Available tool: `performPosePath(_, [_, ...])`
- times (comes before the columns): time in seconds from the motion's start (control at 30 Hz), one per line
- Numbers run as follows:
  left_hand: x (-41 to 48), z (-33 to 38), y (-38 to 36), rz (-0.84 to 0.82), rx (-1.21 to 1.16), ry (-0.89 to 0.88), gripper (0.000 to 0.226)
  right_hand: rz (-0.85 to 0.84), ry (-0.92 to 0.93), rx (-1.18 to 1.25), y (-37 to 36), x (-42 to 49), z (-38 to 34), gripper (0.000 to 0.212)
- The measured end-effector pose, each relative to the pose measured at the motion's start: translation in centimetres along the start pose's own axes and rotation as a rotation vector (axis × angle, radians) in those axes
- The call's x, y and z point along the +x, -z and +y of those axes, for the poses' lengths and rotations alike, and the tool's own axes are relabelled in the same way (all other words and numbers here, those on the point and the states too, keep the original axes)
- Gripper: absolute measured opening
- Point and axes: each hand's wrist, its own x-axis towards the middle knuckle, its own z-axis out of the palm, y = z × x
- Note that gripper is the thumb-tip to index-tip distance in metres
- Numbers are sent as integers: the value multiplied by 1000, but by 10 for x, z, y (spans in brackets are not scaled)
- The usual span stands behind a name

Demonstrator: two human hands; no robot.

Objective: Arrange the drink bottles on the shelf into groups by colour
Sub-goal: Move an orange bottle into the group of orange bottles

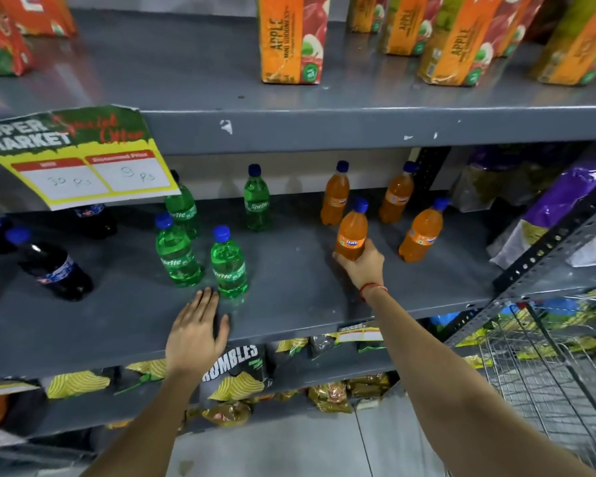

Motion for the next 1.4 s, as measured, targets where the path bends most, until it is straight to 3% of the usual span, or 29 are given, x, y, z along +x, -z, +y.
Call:
performPosePath(0.23, [2,0,-3,1,-3,3,61,-60,-26,38,2,4,4,52])
performPosePath(0.43, [1,1,-2,-14,11,18,67,52,-25,-3,-5,-2,4,80])
performPosePath(0.57, [2,2,-1,-9,20,18,75,101,-40,16,-6,-3,6,71])
performPosePath(0.73, [1,3,0,-3,21,20,62,119,-6,34,-2,-4,11,58])
performPosePath(1.0, [2,3,1,-11,15,12,61,115,-7,28,-3,-3,11,58])
performPosePath(1.2, [3,3,3,-15,10,14,62,206,-101,116,-8,-24,3,81])
performPosePath(1.33, [3,4,1,-29,3,15,62,279,-19,114,-33,-61,-3,71])
performPosePath(1.4, [3,5,2,-33,2,21,61,201,52,120,-52,-78,-10,66])
